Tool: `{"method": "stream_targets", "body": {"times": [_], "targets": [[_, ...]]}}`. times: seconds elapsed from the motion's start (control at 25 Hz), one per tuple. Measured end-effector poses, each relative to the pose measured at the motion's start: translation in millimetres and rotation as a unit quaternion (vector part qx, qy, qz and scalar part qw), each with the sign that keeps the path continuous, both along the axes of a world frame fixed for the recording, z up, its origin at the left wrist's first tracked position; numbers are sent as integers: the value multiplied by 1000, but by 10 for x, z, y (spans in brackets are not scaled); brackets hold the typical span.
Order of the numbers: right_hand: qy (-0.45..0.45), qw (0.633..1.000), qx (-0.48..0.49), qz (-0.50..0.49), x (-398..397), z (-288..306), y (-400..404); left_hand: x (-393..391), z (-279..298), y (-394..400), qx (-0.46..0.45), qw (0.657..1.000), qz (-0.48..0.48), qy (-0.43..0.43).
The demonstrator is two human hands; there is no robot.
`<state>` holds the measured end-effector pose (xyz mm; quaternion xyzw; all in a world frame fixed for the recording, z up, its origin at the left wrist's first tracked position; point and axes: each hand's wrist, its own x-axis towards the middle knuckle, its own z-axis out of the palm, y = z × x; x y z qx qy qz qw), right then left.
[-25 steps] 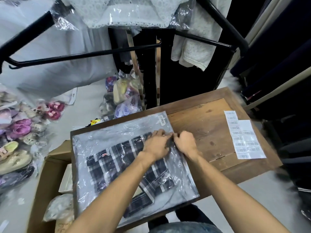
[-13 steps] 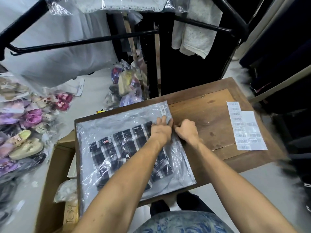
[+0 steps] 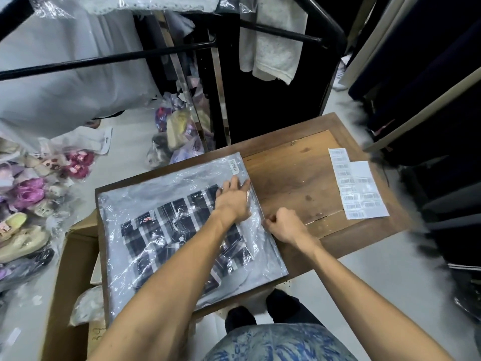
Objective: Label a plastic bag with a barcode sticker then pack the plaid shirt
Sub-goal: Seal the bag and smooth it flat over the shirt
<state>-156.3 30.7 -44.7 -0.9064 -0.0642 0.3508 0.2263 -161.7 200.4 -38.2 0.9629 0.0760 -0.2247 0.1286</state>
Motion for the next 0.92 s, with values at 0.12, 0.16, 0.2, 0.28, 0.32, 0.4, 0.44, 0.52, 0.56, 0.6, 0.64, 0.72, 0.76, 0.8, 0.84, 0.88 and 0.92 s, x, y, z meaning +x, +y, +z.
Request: {"method": "stream_targets", "body": {"times": [0.12,0.16,0.2,0.28,0.32,0.4,0.44,0.52,0.56,0.6,0.64,0.72,0.76,0.8,0.84,0.88,0.92], "targets": [[52,998,10,-25,122,-11,36,-196,1,36,-70,997,10,-34],[74,996,25,-40,169,-5,47,-275,-2,26,-66,997,-11,-26],[86,994,35,-52,199,-3,50,-345,-6,-3,-52,998,-41,-14],[77,995,44,-52,220,0,52,-429,-47,-95,-18,995,-93,6],[54,997,41,-41,196,-7,55,-458,-79,-144,-4,995,-101,16],[-12,999,32,-19,109,-34,47,-473,-123,-219,17,994,-102,28],[-38,999,32,-13,64,-49,34,-462,-139,-231,26,994,-102,29],[-63,998,31,3,-12,-54,-15,-437,-155,-237,41,993,-105,33],[-70,997,27,19,-42,-55,-41,-424,-161,-236,46,993,-106,38],[-77,996,21,37,-70,-59,-69,-412,-165,-235,49,992,-106,43],[-85,995,16,51,-96,-59,-92,-401,-167,-236,51,992,-107,47],[-99,993,18,58,-150,-70,-154,-383,-160,-255,50,992,-107,51],[-97,994,21,54,-179,-89,-186,-376,-156,-263,48,992,-105,51],[-93,994,21,49,-204,-101,-216,-374,-155,-269,46,992,-104,51],[-85,995,19,46,-214,-107,-241,-373,-154,-271,45,992,-104,49],[-74,996,19,43,-203,-100,-256,-375,-152,-272,45,992,-104,48],[-60,997,22,39,-173,-91,-258,-378,-156,-268,44,992,-105,49]]}}
